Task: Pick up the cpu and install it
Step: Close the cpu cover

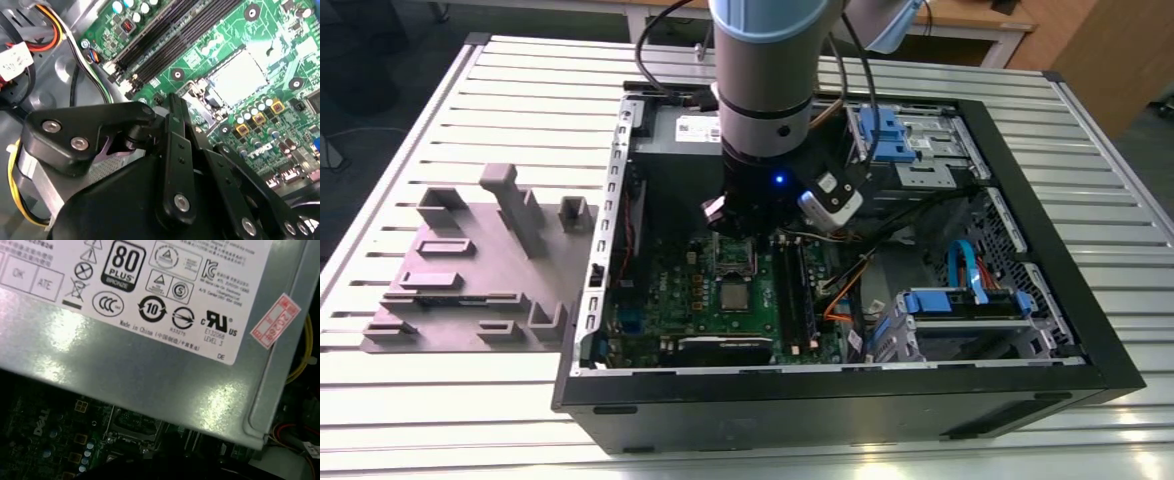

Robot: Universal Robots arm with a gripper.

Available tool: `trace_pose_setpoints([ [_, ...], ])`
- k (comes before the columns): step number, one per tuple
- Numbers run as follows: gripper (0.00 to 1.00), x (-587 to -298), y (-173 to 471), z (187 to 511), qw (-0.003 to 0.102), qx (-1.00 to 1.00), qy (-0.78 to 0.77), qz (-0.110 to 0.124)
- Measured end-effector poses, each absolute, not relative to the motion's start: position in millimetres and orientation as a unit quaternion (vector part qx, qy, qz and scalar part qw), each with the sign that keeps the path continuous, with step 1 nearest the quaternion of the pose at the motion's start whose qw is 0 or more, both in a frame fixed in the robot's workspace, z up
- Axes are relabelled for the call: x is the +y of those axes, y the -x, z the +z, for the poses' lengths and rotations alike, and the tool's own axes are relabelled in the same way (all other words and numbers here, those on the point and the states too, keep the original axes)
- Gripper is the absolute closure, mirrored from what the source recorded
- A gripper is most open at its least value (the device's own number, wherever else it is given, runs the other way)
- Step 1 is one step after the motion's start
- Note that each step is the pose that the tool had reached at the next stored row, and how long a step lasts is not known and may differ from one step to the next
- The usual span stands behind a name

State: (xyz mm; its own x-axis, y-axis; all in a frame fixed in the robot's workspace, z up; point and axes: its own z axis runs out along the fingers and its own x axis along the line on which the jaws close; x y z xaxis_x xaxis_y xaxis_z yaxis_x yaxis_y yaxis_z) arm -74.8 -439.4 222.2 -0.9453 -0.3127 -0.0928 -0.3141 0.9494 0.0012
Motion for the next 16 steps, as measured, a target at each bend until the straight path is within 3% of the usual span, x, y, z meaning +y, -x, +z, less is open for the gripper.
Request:
trace_pose_setpoints([
  [16, 0.90, -438.5, 71.4, 212.8, 0.046, 0.984, 0.169, 0.009],
])
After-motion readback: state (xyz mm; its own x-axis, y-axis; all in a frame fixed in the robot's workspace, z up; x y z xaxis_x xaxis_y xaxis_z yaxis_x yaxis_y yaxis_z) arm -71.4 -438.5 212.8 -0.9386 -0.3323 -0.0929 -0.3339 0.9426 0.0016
